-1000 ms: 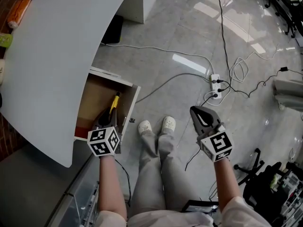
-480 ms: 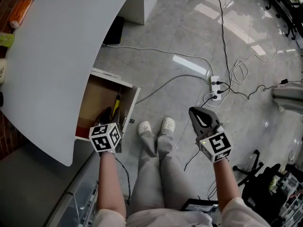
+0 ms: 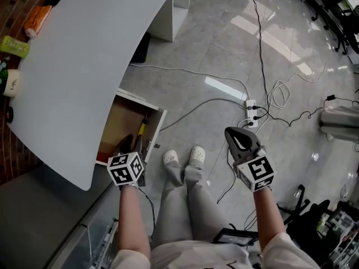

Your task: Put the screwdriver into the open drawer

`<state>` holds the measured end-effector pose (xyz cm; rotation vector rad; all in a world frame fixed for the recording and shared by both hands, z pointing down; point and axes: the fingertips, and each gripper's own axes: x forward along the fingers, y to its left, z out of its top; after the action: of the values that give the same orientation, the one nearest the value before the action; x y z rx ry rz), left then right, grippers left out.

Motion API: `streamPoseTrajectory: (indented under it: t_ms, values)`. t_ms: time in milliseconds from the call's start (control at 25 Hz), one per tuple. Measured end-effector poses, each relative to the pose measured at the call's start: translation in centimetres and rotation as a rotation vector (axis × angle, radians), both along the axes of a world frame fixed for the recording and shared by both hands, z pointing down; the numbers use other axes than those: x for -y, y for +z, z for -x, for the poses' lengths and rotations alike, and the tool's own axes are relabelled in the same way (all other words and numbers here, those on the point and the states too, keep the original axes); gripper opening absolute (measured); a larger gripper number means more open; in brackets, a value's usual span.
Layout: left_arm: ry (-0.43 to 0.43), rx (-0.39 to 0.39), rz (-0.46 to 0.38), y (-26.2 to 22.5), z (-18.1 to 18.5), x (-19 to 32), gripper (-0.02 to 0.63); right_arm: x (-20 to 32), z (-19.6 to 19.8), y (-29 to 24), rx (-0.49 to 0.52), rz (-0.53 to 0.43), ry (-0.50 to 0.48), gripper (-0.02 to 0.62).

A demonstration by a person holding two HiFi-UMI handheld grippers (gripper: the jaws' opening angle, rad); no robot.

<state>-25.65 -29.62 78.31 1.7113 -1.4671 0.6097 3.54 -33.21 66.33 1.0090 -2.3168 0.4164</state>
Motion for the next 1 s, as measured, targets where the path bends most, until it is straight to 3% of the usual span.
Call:
streamPoseTrajectory:
  t_ms: [320,680,1000]
  values:
    - [0.012,0.003,-0.044,-5.4,-0.7,-0.4,0.104,-0.4,0.2,-4.9,0.009,-0.040,-0.017,0.020]
    - [0.048,0.017,-0.116,-12.7,-0.8,-0.9,0.014,-0.7,-0.7,-11.0,0.028,-0.093,0.042,0.020]
    - [0.056,0.008,-0.210,-18.8,-0.3,-1.6,0.012,-1.8,-1.2,-15.8,0.027,-0.149,0.052,0.020]
